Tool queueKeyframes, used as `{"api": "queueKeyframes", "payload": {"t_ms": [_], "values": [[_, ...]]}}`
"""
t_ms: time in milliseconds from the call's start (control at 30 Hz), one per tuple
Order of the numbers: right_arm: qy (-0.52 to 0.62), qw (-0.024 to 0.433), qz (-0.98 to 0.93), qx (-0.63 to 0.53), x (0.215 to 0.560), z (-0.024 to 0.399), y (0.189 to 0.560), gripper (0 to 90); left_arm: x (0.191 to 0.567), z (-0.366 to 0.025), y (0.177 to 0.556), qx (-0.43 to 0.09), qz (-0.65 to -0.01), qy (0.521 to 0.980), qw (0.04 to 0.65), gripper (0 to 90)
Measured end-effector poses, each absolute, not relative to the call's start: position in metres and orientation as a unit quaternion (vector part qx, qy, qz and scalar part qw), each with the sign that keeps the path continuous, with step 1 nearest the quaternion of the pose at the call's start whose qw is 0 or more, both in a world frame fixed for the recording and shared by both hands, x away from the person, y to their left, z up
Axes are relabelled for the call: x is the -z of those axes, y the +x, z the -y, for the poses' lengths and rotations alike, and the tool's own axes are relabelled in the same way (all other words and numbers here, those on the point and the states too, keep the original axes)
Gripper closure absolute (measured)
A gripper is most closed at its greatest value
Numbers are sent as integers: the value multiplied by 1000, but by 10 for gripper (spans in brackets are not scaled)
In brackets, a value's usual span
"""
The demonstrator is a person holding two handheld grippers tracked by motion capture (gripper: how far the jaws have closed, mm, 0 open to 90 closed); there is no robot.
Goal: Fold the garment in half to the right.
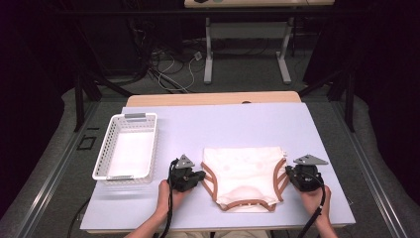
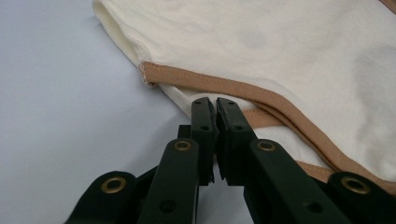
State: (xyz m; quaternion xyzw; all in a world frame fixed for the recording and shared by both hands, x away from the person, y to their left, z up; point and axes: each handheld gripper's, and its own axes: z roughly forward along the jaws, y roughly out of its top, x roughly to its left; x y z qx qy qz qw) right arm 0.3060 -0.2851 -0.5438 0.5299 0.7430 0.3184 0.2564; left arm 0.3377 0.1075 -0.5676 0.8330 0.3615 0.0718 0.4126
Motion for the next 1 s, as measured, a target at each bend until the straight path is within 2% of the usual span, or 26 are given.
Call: {"api": "queueKeyframes", "payload": {"t_ms": [233,333,500,733,1000], "values": [[533,265,-740,-314,542,285,305,810,566,-110,338,-78,-362,834,410,806],[534,265,-737,-319,540,288,304,763,564,-113,337,-74,-366,832,410,742],[519,255,-746,-330,537,284,300,667,561,-118,335,-78,-368,832,408,585],[486,237,-765,-350,532,268,294,488,554,-128,334,-72,-378,822,420,385],[459,211,-785,-359,531,251,289,363,546,-135,331,-73,-373,820,428,280]]}}
